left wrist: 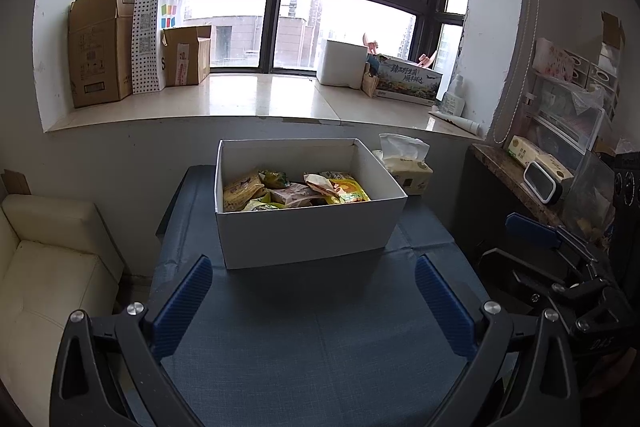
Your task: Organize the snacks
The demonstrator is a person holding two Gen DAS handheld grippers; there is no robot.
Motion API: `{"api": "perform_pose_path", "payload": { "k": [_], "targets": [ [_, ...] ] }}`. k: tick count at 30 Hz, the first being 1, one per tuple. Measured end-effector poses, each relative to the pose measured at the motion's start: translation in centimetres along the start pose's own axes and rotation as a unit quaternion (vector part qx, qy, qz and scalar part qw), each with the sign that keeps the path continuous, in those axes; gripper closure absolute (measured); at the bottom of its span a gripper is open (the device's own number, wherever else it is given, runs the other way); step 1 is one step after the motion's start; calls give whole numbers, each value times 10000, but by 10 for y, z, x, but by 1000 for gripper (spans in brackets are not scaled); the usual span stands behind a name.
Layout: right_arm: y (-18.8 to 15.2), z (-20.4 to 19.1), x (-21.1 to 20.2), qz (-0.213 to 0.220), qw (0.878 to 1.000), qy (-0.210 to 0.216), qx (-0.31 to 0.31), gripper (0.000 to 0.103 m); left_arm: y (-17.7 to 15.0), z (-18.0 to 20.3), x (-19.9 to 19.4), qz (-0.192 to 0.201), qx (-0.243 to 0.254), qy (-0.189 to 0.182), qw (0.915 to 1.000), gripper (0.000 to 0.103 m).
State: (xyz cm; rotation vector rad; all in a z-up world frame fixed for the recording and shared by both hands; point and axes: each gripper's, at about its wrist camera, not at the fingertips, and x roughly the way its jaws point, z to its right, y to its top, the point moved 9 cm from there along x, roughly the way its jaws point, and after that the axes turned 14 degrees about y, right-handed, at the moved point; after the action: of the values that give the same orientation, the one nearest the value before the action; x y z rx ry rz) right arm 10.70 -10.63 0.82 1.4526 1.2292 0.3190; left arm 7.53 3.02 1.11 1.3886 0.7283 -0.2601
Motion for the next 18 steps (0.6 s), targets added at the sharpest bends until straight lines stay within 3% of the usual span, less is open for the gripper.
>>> {"api": "perform_pose_path", "payload": {
  "k": [18],
  "targets": [
    [-1,-1,0,-17,10000,52,-3,0,-4,2,2,-28,16,-4,10000,0]
  ]
}}
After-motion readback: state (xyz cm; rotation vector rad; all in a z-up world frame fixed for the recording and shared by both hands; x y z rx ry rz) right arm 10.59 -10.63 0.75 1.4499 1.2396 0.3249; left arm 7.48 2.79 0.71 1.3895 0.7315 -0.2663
